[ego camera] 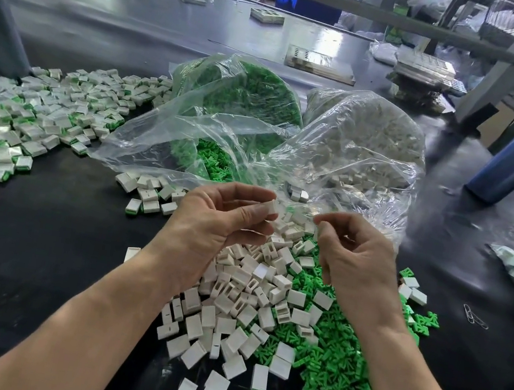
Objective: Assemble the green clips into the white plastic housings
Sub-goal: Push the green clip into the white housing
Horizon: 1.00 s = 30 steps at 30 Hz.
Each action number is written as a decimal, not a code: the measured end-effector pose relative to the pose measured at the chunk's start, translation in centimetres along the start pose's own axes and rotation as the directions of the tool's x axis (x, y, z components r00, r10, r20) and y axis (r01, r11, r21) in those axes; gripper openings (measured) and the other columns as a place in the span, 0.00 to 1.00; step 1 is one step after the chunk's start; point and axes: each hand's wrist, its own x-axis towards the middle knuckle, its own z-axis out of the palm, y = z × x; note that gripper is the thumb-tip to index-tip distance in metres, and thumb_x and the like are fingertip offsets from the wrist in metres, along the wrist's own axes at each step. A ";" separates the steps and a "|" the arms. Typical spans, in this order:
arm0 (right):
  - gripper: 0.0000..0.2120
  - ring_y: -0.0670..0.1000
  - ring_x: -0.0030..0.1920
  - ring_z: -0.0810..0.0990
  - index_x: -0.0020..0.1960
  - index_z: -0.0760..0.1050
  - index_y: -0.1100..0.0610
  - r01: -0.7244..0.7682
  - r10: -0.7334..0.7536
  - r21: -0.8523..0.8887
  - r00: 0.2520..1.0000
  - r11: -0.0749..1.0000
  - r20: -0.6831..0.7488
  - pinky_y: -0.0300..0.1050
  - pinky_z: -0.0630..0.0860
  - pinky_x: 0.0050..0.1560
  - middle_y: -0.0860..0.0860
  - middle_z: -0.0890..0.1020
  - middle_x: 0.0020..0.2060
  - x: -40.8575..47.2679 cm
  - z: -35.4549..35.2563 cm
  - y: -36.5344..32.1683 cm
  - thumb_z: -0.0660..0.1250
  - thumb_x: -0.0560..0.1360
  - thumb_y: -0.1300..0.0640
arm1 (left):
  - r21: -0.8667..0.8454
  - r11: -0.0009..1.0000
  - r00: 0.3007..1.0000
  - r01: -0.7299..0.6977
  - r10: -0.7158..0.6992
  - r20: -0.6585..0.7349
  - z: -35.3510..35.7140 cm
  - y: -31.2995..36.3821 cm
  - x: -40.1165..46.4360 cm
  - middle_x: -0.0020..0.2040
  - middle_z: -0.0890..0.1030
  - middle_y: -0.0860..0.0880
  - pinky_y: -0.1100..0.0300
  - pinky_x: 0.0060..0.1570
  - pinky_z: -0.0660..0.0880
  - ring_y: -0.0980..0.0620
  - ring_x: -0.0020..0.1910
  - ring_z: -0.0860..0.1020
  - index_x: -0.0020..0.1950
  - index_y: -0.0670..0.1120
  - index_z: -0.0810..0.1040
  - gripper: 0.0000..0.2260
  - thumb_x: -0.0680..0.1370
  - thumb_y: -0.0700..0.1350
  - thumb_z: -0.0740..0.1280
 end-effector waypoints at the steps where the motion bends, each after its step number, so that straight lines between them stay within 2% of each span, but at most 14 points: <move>1: 0.05 0.44 0.32 0.80 0.53 0.82 0.48 -0.007 0.006 0.035 1.000 0.999 0.027 0.36 0.77 0.33 0.45 0.83 0.35 0.0 0.0 -0.1 0.70 0.81 0.57 | 0.004 1.000 1.000 -0.004 0.004 0.003 0.0 0.0 0.0 0.51 0.87 0.38 0.59 0.41 0.83 0.46 0.43 0.87 0.51 0.45 0.88 0.12 0.68 0.43 0.78; 4: 0.09 0.50 0.37 0.85 0.56 0.83 0.49 -0.012 0.001 0.122 0.996 0.993 0.087 0.41 0.83 0.39 0.49 0.86 0.39 -0.2 0.1 -0.3 0.71 0.80 0.61 | 0.007 1.000 1.000 -0.010 0.010 0.007 0.1 -0.1 0.0 0.50 0.87 0.38 0.59 0.42 0.83 0.45 0.43 0.87 0.51 0.47 0.88 0.12 0.68 0.44 0.78; 7: 0.11 0.53 0.43 0.87 0.56 0.82 0.51 -0.003 -0.016 0.181 0.995 0.983 0.100 0.44 0.84 0.47 0.51 0.87 0.44 -0.2 0.5 -0.4 0.71 0.79 0.65 | -0.002 1.000 1.000 -0.012 0.012 0.019 0.0 -0.3 0.1 0.50 0.86 0.38 0.57 0.44 0.83 0.45 0.44 0.86 0.51 0.46 0.88 0.12 0.68 0.43 0.79; 11: 0.10 0.51 0.44 0.86 0.52 0.83 0.51 0.058 -0.077 0.174 0.992 0.983 0.101 0.41 0.83 0.44 0.50 0.87 0.45 -0.3 0.6 -0.4 0.72 0.79 0.65 | 0.016 1.000 0.999 -0.010 0.009 0.039 0.0 -0.3 0.1 0.50 0.86 0.38 0.57 0.44 0.84 0.46 0.43 0.86 0.50 0.46 0.88 0.12 0.67 0.44 0.79; 15: 0.11 0.54 0.43 0.85 0.53 0.85 0.51 0.072 -0.100 0.211 0.987 0.975 0.127 0.45 0.83 0.41 0.54 0.86 0.43 -0.5 0.8 -0.5 0.70 0.80 0.66 | 0.246 0.968 0.998 -0.057 0.054 0.019 -0.1 -0.4 -0.1 0.49 0.87 0.41 0.58 0.41 0.83 0.47 0.40 0.85 0.54 0.44 0.84 0.10 0.74 0.45 0.75; 18: 0.14 0.54 0.42 0.84 0.54 0.86 0.48 0.092 -0.122 0.210 0.984 0.973 0.131 0.44 0.83 0.41 0.52 0.86 0.43 -0.7 1.0 -0.8 0.70 0.79 0.66 | 0.323 0.943 0.997 -0.082 0.081 0.017 0.1 -0.5 -0.2 0.47 0.87 0.43 0.59 0.38 0.82 0.50 0.36 0.82 0.57 0.43 0.82 0.08 0.78 0.42 0.72; 22: 0.11 0.53 0.41 0.84 0.55 0.83 0.54 0.081 -0.118 0.266 0.985 0.961 0.125 0.44 0.84 0.42 0.53 0.86 0.43 -0.9 1.5 -1.1 0.72 0.77 0.67 | 0.288 0.954 0.997 -0.080 0.081 0.009 0.2 -0.6 -0.2 0.44 0.87 0.42 0.58 0.36 0.81 0.49 0.34 0.81 0.56 0.43 0.83 0.11 0.76 0.46 0.73; 25: 0.08 0.54 0.41 0.85 0.53 0.82 0.57 0.103 -0.138 0.283 0.984 0.954 0.109 0.44 0.83 0.42 0.54 0.86 0.43 -1.1 1.7 -1.1 0.73 0.76 0.66 | 0.217 0.975 0.998 -0.056 0.054 0.012 0.0 -0.7 0.0 0.43 0.86 0.40 0.57 0.38 0.82 0.48 0.35 0.82 0.53 0.43 0.85 0.12 0.73 0.47 0.75; 30: 0.07 0.55 0.40 0.85 0.52 0.83 0.56 0.135 -0.163 0.268 0.983 0.954 0.086 0.46 0.83 0.43 0.54 0.87 0.44 -1.1 1.9 -0.9 0.74 0.76 0.65 | 0.168 0.985 0.997 -0.027 0.015 0.074 -0.1 -0.9 0.1 0.45 0.86 0.39 0.55 0.43 0.85 0.46 0.40 0.85 0.55 0.42 0.86 0.14 0.70 0.42 0.77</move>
